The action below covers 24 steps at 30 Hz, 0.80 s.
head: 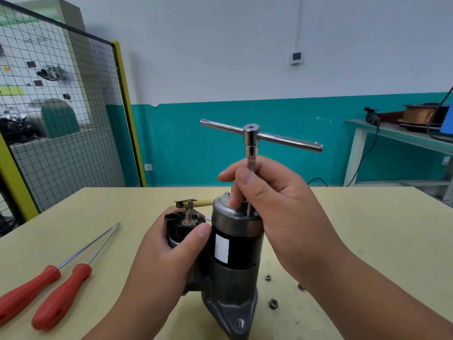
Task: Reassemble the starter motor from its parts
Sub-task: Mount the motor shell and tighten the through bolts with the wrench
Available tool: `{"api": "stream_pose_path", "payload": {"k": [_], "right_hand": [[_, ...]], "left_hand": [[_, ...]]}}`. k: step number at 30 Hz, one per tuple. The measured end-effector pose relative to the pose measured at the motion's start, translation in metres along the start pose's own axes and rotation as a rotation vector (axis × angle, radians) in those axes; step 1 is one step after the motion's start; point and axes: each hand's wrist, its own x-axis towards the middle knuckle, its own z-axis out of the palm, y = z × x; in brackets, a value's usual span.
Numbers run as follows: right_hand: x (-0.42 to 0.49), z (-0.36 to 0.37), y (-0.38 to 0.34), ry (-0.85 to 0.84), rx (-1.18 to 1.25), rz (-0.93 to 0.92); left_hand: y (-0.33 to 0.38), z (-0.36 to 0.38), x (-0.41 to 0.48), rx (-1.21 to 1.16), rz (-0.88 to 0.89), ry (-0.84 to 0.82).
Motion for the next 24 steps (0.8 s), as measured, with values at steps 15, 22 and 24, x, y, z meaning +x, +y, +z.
{"api": "stream_pose_path", "payload": {"k": [15,22,24], "right_hand": [[0.0008,-0.0032,0.0061,0.017,0.104,0.041],[0.0007,-0.0001,0.0032,0.001,0.016,0.018],[0.0001,-0.0005,0.0044,0.006,0.019,0.029]], "left_hand": [[-0.0001,0.0005,-0.0005,-0.032,-0.002,0.002],[0.0013,0.0008,-0.0017,-0.032,-0.018,0.007],[0.0015,0.0007,-0.0019,-0.031,-0.016,0.005]]}}
